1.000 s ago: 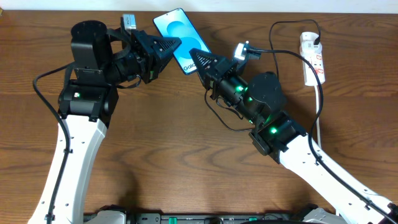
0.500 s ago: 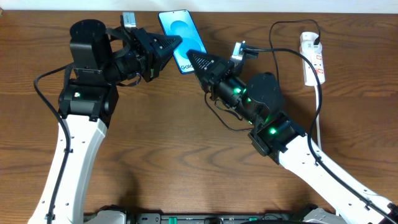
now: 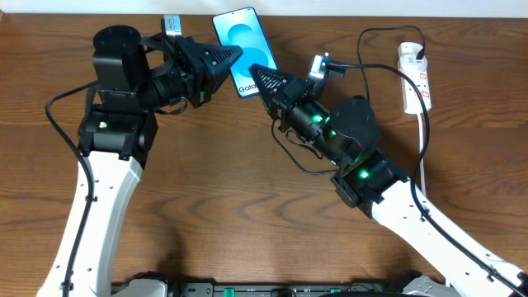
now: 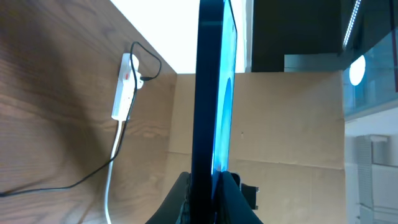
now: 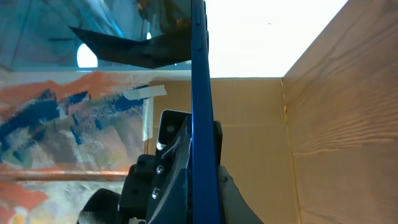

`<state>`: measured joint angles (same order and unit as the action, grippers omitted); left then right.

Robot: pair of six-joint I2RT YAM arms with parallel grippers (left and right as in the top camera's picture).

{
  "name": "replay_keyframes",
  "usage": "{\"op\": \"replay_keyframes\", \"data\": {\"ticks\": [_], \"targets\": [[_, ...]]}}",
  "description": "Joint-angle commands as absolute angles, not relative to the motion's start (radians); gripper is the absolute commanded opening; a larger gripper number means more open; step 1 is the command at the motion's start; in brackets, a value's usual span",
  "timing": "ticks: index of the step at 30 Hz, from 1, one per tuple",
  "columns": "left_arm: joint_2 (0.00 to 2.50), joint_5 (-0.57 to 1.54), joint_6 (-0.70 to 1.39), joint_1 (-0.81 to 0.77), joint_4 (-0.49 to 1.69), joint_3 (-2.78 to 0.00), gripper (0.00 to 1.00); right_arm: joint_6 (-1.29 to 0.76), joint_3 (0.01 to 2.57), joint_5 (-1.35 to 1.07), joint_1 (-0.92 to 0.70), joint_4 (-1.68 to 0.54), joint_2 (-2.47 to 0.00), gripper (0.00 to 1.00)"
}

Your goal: Plug charger to phone and switch on socket

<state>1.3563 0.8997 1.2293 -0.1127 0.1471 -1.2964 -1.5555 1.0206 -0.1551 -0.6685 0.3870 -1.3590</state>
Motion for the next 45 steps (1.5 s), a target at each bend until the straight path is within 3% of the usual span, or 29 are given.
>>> {"op": "replay_keyframes", "data": {"ticks": [1,17,18,19,20,24,26,28,29,43,45], "targets": [[1.339,1.003,1.205,-0.124,0.124,-1.327,0.07,-1.332,0.993,-0.234,-0.701,0.355,-1.388,0.01],[1.339,1.043,1.197,-0.124,0.125,-1.327,0.08,-1.284,0.993,-0.234,-0.701,0.354,-1.388,0.01],[1.339,1.046,1.198,-0.124,0.125,-1.327,0.12,-1.284,0.993,-0.234,-0.701,0.354,-1.388,0.01],[1.339,1.048,1.198,-0.124,0.125,-1.327,0.27,-1.285,0.993,-0.234,-0.701,0.354,-1.388,0.01],[1.339,1.048,1.198,-0.124,0.125,-1.327,0.35,-1.285,0.993,-0.234,-0.701,0.354,-1.388,0.01],[1.339,1.048,1.198,-0.124,0.125,-1.328,0.48,-1.285,0.993,-0.234,-0.701,0.355,-1.388,0.01],[1.339,1.048,1.198,-0.124,0.125,-1.327,0.42,-1.285,0.993,-0.234,-0.701,0.355,-1.388,0.01],[1.339,1.048,1.198,-0.124,0.125,-1.327,0.11,-1.285,0.993,-0.234,-0.701,0.355,-1.388,0.01],[1.339,1.048,1.198,-0.124,0.125,-1.327,0.08,-1.285,0.993,-0.234,-0.701,0.355,-1.388,0.01],[1.339,1.073,1.198,-0.124,0.086,-1.328,0.08,-1.357,0.993,-0.31,-0.701,0.402,-1.388,0.01],[1.339,1.095,1.199,-0.124,0.057,-1.327,0.14,-1.357,0.993,-0.329,-0.701,0.411,-1.388,0.01]]}}
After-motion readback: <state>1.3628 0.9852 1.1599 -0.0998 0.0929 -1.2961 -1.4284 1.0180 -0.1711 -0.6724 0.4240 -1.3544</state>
